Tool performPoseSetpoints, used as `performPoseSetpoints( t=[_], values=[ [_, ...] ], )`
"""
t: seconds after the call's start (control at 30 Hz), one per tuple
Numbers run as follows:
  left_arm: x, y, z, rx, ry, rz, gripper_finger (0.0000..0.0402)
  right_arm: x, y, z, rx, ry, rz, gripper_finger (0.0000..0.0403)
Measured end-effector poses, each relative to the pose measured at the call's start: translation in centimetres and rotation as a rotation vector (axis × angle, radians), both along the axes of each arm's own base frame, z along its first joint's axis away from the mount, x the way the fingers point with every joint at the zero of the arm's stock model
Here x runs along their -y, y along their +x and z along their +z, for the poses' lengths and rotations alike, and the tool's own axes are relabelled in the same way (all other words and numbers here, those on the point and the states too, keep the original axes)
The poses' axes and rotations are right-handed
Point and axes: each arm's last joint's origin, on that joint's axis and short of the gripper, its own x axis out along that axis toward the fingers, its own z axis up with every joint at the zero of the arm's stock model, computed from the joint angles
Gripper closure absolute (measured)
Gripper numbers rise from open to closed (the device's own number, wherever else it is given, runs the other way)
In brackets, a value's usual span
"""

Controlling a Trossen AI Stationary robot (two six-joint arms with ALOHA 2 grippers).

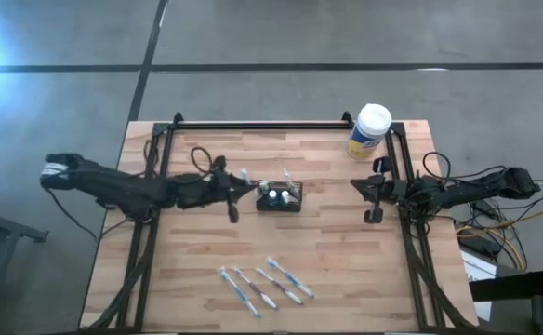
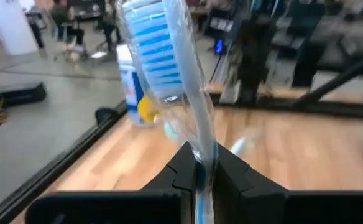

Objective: Pick & Place toothbrushing station
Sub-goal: Put the right blue toothbrush into the wire organizer

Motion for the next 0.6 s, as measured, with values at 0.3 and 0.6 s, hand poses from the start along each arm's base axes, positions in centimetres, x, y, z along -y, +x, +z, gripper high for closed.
performPoseSetpoints(
  t=[0.3,0.6],
  values=[
    [0.2,2.7,-0.8,-0.067,0.037,0.058,0.0375,0.0,0.0,-0.1,-0.008,0.0,0.0,0.0394],
    [0.2,3.3,-3.1,-0.142,0.101,0.08,0.0374,0.0,0.0,-0.1,-0.008,0.0,0.0,0.0394]
  ],
)
